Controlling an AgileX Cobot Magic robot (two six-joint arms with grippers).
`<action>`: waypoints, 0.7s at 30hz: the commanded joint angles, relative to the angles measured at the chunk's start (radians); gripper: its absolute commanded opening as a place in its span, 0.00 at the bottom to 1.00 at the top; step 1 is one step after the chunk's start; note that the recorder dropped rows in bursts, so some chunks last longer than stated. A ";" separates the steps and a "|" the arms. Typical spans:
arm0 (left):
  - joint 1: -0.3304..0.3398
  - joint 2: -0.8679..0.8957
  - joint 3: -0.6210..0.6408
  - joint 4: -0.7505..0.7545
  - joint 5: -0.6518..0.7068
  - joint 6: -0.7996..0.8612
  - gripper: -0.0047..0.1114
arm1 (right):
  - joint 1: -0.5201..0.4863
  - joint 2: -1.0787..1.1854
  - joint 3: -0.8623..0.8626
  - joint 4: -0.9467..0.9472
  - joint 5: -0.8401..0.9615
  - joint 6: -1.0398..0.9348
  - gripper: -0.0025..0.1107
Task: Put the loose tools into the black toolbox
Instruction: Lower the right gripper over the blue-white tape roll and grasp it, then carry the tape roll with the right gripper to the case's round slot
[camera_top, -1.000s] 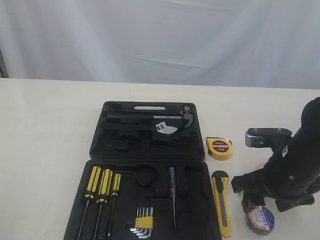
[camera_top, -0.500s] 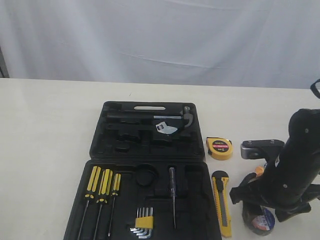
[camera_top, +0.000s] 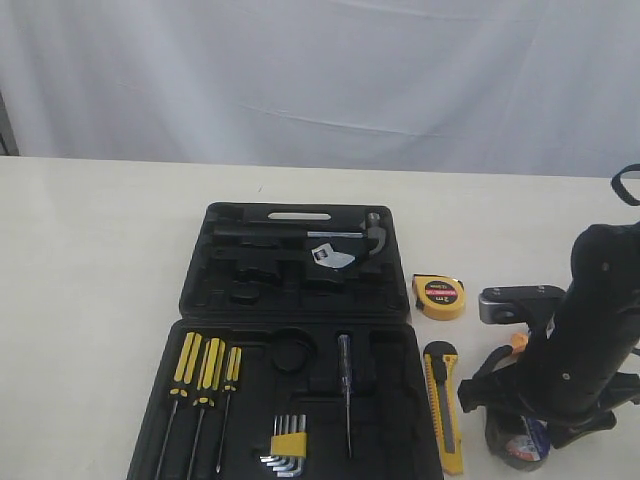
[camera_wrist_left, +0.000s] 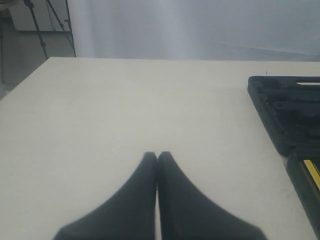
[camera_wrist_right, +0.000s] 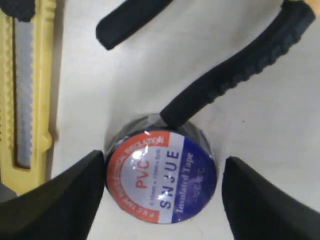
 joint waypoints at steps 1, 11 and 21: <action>-0.005 -0.001 0.003 0.000 -0.005 -0.006 0.04 | -0.004 0.001 0.005 -0.009 0.000 -0.007 0.48; -0.005 -0.001 0.003 0.000 -0.005 -0.006 0.04 | -0.004 0.001 0.005 -0.011 0.000 -0.005 0.31; -0.005 -0.001 0.003 0.000 -0.005 -0.006 0.04 | -0.004 -0.053 -0.048 -0.011 0.176 -0.031 0.19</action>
